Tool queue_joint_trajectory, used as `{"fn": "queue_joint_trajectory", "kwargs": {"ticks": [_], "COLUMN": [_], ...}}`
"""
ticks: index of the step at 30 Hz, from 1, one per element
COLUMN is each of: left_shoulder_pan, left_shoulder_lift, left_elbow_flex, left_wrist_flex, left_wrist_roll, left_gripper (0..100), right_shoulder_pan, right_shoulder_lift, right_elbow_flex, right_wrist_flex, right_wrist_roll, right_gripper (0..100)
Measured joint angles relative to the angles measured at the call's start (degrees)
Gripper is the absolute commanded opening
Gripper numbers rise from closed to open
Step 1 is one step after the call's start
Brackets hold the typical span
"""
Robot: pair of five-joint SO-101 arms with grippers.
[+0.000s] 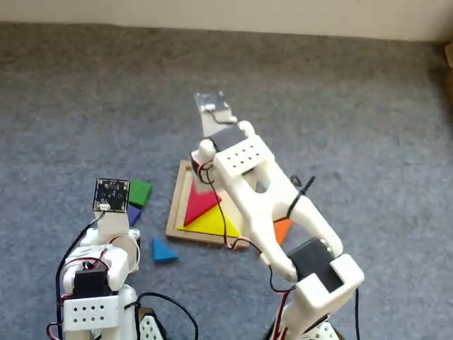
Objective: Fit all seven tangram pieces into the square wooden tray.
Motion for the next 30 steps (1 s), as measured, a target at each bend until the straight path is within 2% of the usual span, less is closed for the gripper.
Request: {"fn": "queue_joint_trajectory", "kwargs": {"ticks": [5,13,22,30], "left_shoulder_pan": [0.0,0.0,0.0,0.0], "left_shoulder_lift": [0.0,0.0,0.0,0.0], "left_elbow_flex": [0.0,0.0,0.0,0.0], "left_wrist_flex": [0.0,0.0,0.0,0.0], "left_wrist_roll": [0.0,0.0,0.0,0.0], "left_gripper": [8,8,8,8], "right_shoulder_pan": [-0.3,-2.6,-2.6,1.8], "right_shoulder_lift": [3.3,7.2,5.6,-7.3], "right_elbow_flex": [5.7,6.1,6.1,9.1], "right_wrist_flex": [-5.8,-11.0,-8.9,-3.4], "right_wrist_roll": [0.4,0.4,0.4,0.4], "right_gripper": [0.7,0.7,0.5,0.5]}}
